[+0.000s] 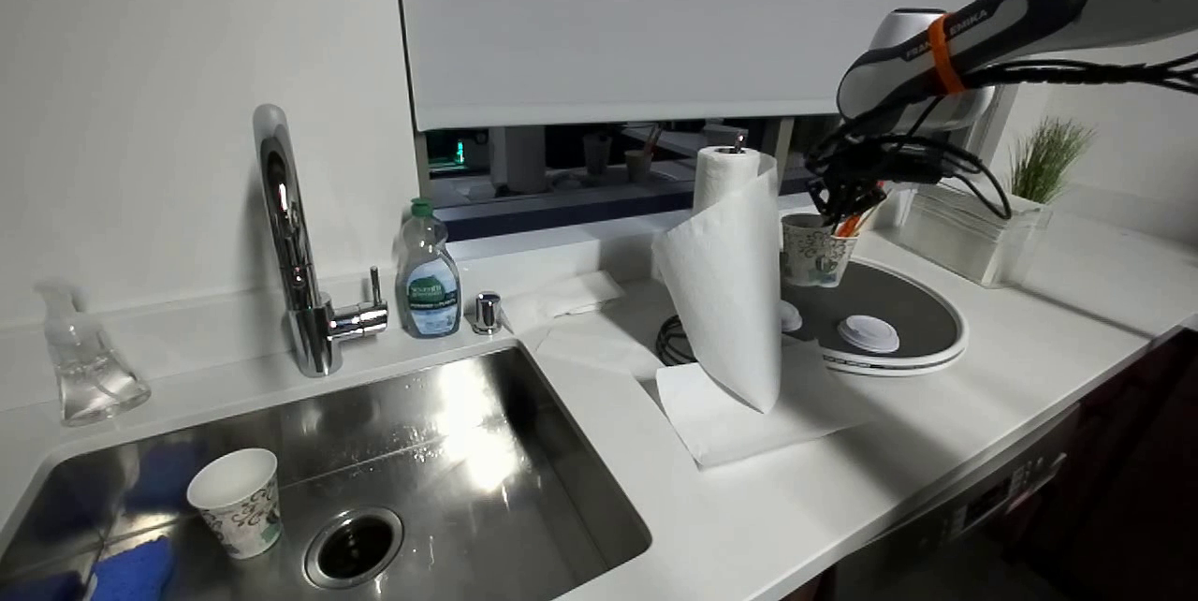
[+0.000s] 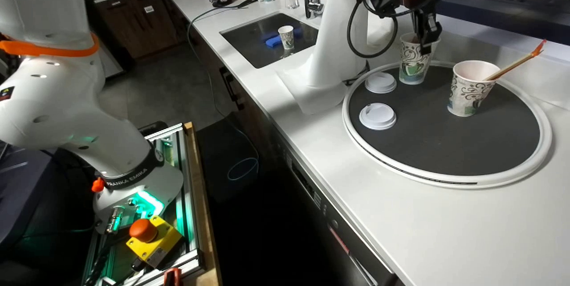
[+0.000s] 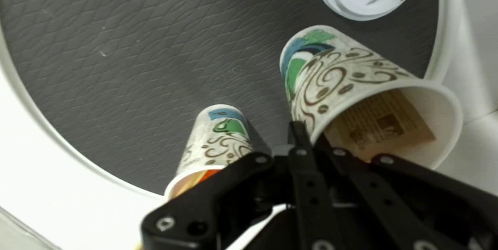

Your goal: Move the coffee cup on the right backwards then place the cup on the left forwards and put the white lid on top of the coffee cup at the front.

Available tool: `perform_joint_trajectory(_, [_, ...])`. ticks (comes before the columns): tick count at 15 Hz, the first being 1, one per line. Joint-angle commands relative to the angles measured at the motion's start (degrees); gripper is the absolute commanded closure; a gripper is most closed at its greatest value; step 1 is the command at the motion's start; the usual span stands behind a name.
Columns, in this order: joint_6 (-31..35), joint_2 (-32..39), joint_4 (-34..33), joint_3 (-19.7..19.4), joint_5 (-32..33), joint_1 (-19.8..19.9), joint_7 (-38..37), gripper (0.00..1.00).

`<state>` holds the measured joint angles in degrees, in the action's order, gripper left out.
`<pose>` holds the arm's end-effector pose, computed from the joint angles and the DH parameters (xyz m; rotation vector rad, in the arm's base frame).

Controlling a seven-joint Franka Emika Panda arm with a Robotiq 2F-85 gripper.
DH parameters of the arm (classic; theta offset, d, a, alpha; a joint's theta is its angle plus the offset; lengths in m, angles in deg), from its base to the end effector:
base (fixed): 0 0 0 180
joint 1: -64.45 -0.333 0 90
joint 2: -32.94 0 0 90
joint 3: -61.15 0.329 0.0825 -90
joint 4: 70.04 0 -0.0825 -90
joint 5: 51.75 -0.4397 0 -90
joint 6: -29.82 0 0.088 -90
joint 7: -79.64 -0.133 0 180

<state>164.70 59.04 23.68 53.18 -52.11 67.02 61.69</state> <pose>0.7500 -0.1279 0.3424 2.9893 -0.7297 0.4180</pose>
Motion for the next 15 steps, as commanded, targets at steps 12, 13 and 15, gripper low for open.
perform_joint_trajectory(12, [6.2,-19.1,30.7,-12.2,20.4,1.9,-39.6,0.99])
perform_joint_trajectory(13, [6.0,-19.6,30.5,-12.6,22.9,2.5,-42.0,0.99])
perform_joint_trajectory(15, [5.5,-20.0,28.8,-12.9,27.5,3.5,-45.9,0.99])
